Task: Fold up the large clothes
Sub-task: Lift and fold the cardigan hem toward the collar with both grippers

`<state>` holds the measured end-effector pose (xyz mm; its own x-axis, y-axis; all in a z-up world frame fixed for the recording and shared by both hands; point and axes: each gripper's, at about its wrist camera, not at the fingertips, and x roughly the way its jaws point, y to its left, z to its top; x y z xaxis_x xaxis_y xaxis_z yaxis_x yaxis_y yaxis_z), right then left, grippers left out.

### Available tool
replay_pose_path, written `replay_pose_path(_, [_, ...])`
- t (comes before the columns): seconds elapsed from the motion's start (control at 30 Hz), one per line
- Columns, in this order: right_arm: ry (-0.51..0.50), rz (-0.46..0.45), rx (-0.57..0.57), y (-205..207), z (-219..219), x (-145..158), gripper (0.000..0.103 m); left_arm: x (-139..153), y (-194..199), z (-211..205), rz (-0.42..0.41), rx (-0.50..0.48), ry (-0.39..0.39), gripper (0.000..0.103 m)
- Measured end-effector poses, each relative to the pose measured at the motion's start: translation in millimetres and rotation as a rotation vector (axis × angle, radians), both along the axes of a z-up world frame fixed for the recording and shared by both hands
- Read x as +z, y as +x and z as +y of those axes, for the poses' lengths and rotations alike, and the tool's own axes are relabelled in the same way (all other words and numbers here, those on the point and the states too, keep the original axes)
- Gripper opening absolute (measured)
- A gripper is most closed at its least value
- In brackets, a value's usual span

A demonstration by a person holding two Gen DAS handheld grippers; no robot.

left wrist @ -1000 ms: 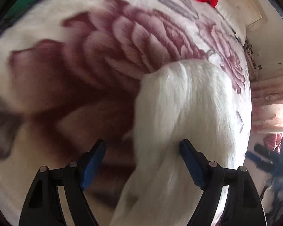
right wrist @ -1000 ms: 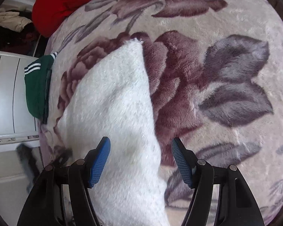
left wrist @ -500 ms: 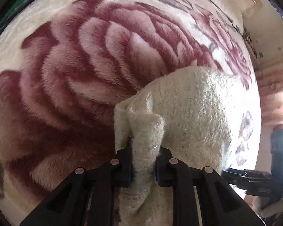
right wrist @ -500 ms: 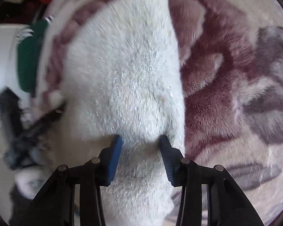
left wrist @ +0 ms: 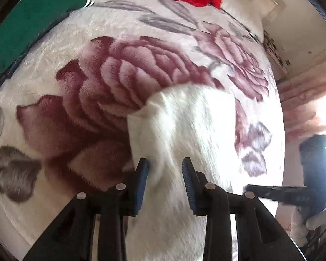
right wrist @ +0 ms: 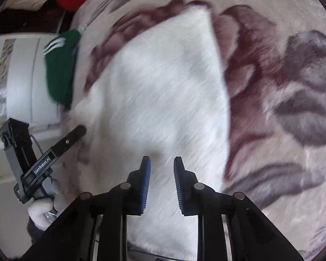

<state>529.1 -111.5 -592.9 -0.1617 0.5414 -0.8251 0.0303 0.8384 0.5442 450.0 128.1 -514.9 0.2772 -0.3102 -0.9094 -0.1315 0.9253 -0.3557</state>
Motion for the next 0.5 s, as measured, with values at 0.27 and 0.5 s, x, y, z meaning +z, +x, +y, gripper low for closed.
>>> replay_pose_path(0.27, [-0.187, 0.067, 0.052, -25.7, 50.7, -92.5, 0.013, -86.5, -2.0, -8.4, 0.137, -0.005, 0.031, 0.033])
replay_pose_path(0.5, [0.038, 0.131, -0.046, -20.4, 7.6, -60.3, 0.069, -50.6, -28.0, 25.4, 0.128, 0.044, -0.063, 0.043])
